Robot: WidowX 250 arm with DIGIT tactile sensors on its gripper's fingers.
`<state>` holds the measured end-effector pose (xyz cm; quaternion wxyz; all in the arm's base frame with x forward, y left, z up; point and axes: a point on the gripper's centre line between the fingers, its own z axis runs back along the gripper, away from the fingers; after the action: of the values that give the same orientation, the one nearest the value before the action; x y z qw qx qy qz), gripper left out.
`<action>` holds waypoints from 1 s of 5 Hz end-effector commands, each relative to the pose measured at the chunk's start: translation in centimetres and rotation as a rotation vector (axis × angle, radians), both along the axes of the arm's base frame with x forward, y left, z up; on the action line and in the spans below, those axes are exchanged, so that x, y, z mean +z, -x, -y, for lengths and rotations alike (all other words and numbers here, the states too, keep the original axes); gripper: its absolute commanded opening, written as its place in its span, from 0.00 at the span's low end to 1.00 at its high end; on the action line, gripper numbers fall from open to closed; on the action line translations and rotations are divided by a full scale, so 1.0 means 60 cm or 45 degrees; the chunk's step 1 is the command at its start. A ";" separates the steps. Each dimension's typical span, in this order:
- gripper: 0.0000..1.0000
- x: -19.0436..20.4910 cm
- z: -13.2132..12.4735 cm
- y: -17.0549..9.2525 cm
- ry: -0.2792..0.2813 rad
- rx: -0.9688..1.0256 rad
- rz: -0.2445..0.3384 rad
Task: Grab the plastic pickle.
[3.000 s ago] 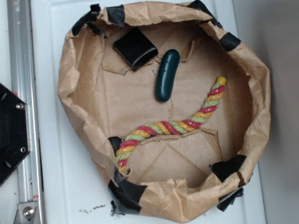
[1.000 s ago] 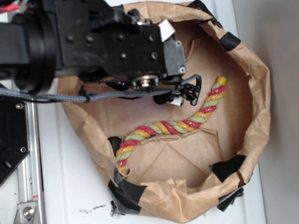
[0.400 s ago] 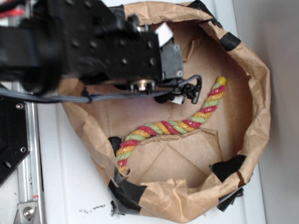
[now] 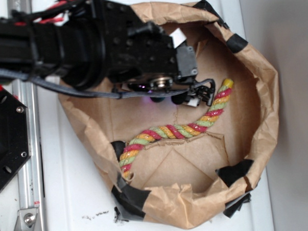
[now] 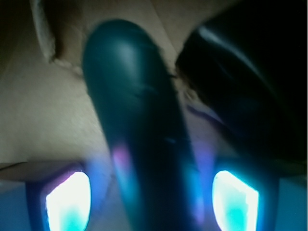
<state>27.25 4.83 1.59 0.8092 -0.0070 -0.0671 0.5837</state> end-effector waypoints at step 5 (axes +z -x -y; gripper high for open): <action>0.00 0.076 -0.045 0.000 0.029 -0.341 0.044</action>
<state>27.58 5.58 4.83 0.8857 -0.0236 -0.0453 0.4614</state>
